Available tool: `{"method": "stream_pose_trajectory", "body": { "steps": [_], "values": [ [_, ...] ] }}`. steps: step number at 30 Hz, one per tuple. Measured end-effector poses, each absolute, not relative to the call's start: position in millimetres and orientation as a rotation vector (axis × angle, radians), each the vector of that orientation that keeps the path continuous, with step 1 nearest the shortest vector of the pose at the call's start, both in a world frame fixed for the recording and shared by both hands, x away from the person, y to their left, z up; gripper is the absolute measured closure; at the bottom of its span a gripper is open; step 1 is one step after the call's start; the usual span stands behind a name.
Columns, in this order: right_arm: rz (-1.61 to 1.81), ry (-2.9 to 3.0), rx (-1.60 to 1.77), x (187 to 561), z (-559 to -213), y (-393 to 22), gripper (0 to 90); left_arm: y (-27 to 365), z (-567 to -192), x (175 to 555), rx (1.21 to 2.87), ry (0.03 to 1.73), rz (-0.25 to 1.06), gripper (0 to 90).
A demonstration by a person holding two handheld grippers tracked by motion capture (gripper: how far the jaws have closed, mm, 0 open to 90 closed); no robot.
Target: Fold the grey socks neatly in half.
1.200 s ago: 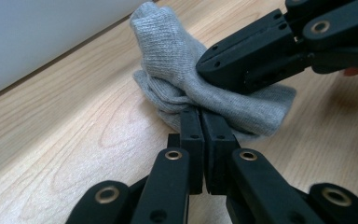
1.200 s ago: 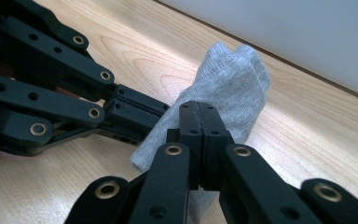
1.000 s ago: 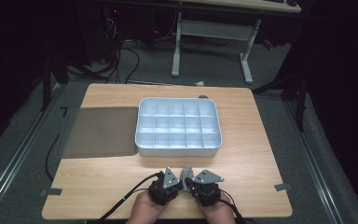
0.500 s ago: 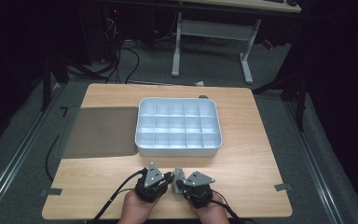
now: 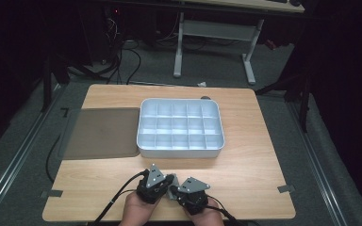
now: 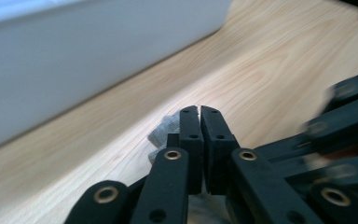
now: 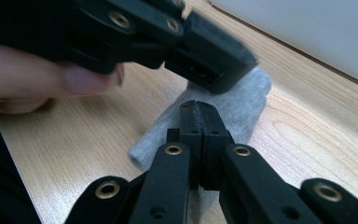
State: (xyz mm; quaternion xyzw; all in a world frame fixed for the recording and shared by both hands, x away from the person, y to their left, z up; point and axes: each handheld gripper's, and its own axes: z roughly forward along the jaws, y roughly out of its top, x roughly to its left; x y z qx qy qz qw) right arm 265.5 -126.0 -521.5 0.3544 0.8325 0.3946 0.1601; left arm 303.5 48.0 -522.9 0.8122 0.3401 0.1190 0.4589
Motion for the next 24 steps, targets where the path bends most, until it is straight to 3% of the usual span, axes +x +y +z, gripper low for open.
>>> {"method": "stream_pose_trajectory", "body": {
  "steps": [18, 24],
  "values": [
    [1.199, 2.365, 1.018, 253, -505, -136, 85.6, 46, -526, 301, 2.005, 0.818, 0.333, 90.0],
    [1.137, 2.416, 0.999, 250, -517, -129, 84.8, 45, -526, 301, 1.997, 0.825, 0.336, 89.9]
  ]
}}
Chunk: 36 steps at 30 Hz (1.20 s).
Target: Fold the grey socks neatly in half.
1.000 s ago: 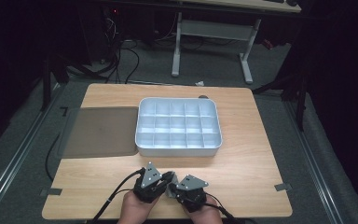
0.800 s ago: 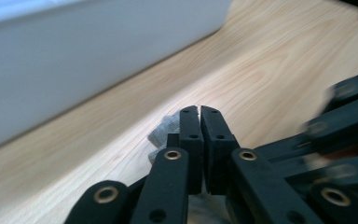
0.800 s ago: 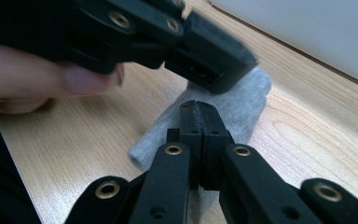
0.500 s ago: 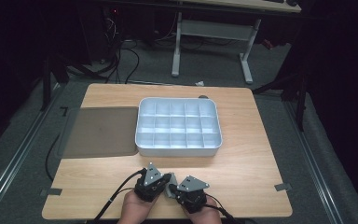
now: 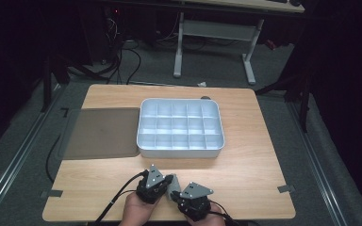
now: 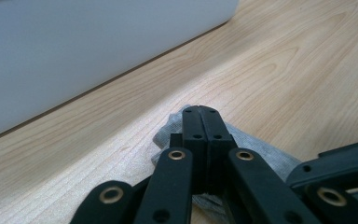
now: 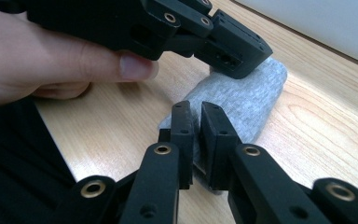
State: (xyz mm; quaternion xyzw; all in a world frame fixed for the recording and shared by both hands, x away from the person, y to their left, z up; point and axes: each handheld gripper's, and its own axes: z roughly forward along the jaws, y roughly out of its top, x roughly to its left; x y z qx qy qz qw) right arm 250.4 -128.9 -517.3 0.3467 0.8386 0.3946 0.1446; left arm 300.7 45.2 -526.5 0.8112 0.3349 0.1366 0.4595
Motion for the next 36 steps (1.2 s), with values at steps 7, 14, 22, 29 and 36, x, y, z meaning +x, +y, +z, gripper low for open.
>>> {"method": "stream_pose_trajectory", "body": {
  "steps": [7, 14, 22, 29, 36],
  "values": [
    [1.119, 2.426, 0.978, 255, -518, -126, 85.5, 48, -522, 298, 1.974, 0.833, 0.334, 86.4],
    [1.122, 2.419, 0.972, 257, -519, -126, 85.5, 52, -525, 296, 1.986, 0.838, 0.337, 89.1],
    [1.211, 2.349, 1.154, 267, -512, -142, 64.5, 53, -528, 296, 1.990, 0.829, 0.338, 90.0],
    [1.228, 2.414, 1.364, 286, -521, -144, 43.8, 57, -529, 299, 1.961, 0.850, 0.287, 90.0],
    [1.209, 2.487, 1.407, 296, -523, -140, 39.4, 61, -528, 299, 1.962, 0.857, 0.276, 90.0]
  ]
}}
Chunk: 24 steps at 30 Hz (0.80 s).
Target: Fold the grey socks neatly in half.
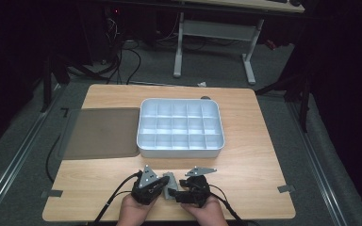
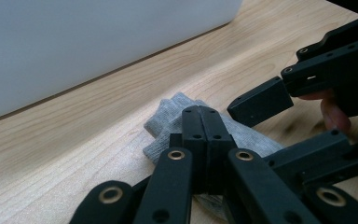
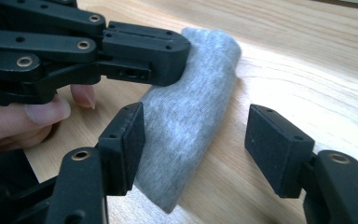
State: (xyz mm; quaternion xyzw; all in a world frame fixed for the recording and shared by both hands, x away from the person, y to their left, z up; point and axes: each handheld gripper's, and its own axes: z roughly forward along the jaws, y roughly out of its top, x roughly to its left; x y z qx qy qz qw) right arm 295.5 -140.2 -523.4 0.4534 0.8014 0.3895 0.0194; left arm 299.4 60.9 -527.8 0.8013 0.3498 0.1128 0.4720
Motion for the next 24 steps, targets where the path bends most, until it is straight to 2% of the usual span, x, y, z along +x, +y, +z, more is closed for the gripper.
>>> {"method": "stream_pose_trajectory", "body": {
  "steps": [4, 5, 9, 11, 15, 24],
  "values": [
    [1.213, 2.510, 1.385, 295, -524, -134, 46.5, 65, -527, 299, 1.964, 0.862, 0.274, 89.9],
    [1.226, 2.520, 1.386, 294, -524, -132, 51.4, 65, -527, 299, 1.963, 0.863, 0.275, 89.9],
    [1.236, 2.541, 1.363, 295, -525, -132, 54.4, 69, -526, 299, 1.961, 0.868, 0.283, 89.2],
    [1.245, 2.554, 1.354, 295, -525, -132, 56.8, 72, -525, 300, 1.961, 0.873, 0.291, 84.6],
    [1.240, 2.563, 1.336, 294, -525, -132, 57.1, 79, -522, 302, 1.939, 0.916, 0.339, 78.4],
    [1.211, 2.589, 1.333, 296, -523, -130, 56.4, 99, -518, 307, 1.892, 0.977, 0.374, 77.2]
  ]
}}
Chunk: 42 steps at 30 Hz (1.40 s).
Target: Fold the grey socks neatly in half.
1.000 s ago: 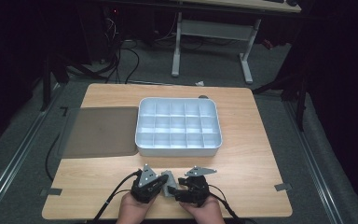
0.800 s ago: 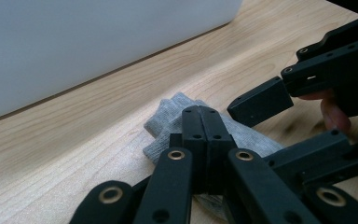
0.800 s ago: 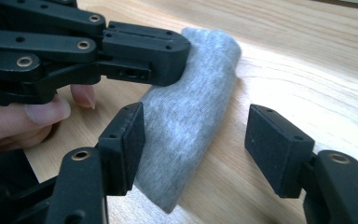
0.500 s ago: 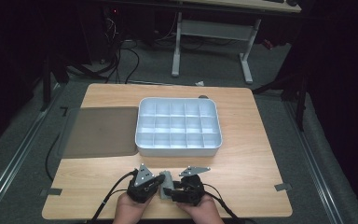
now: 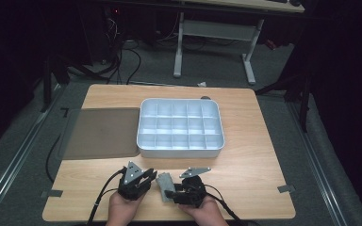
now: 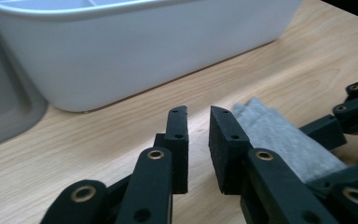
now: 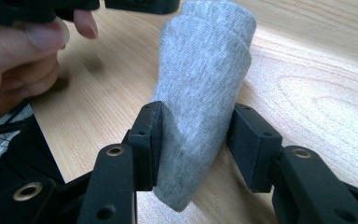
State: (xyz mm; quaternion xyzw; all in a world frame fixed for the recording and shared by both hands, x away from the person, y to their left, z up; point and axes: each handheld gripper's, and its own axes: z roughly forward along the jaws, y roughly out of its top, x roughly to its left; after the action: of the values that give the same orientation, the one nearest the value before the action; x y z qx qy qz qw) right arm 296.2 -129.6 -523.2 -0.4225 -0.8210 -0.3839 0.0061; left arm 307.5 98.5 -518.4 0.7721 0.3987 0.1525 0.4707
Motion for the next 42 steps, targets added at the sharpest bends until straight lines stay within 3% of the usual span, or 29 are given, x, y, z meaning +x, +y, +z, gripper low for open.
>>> {"method": "stream_pose_trajectory", "body": {
  "steps": [13, 20, 28, 42],
  "values": [
    [-1.211, -2.621, -1.252, 292, -520, -125, 69.9, 107, -519, 311, 1.899, 0.991, 0.394, 74.6],
    [-1.238, -2.670, -1.260, 291, -514, -130, 70.4, 112, -518, 311, 1.918, 0.990, 0.454, 71.8],
    [-1.249, -2.707, -1.327, 296, -503, -159, 70.3, 119, -521, 310, 1.946, 1.000, 0.509, 62.1],
    [-1.144, -2.827, -1.505, 299, -491, -213, 70.2, 142, -524, 301, 1.984, 1.007, 0.542, 58.5]
  ]
}}
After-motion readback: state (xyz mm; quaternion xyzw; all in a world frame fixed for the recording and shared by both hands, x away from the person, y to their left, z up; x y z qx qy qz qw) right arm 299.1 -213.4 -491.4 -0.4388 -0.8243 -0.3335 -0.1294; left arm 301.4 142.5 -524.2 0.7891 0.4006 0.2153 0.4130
